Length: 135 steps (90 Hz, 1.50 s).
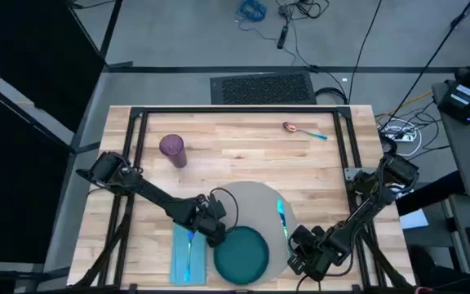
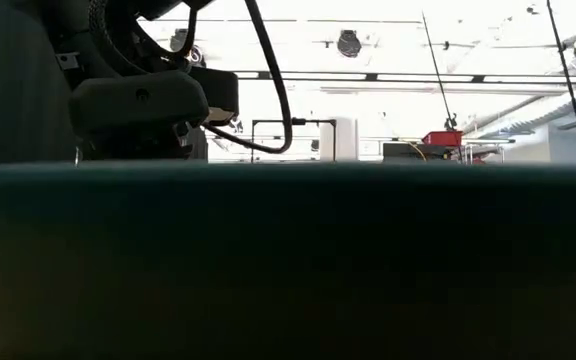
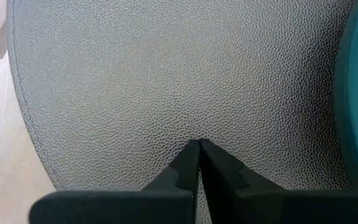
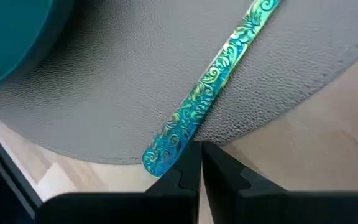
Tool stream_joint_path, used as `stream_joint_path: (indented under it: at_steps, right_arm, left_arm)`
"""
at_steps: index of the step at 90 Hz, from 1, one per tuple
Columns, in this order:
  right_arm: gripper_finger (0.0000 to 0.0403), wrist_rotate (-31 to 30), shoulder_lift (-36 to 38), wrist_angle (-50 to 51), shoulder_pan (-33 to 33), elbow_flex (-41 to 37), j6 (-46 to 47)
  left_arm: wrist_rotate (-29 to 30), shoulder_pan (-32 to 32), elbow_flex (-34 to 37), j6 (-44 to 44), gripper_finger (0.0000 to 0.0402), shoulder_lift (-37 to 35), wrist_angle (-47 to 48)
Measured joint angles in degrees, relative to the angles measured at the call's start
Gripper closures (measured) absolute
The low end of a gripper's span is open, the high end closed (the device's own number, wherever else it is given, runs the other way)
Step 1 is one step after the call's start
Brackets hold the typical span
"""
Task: Set table place
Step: Put the iridescent knife on the gray mat, then adjust the gray mat
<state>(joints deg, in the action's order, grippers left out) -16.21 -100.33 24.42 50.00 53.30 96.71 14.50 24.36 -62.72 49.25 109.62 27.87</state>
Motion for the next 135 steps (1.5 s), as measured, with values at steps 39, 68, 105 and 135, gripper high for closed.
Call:
stream_joint_path:
  at_steps: [39,68,105,135]
  right_arm:
    - [0.0403,-0.2,0.0,-0.5,-0.1,0.0,-0.3]
    - [0.0403,-0.6,0.0,-2.7,-1.1,0.0,-2.8]
    - [0.0403,-0.2,2.1,1.8,-1.5,0.0,-4.4]
    - [0.0403,-6.7,14.0,17.4,-3.9,0.0,-8.2]
  left_arm:
    - [-0.1,0.0,0.0,0.1,0.0402,0.0,-0.1]
    - [-0.1,0.0,0.0,0.1,0.0402,0.0,-0.5]
    - [-0.1,0.0,0.0,-0.1,0.0402,0.0,-0.4]
    - [0.5,-0.2,-1.6,-1.3,0.0402,0.1,-0.1]
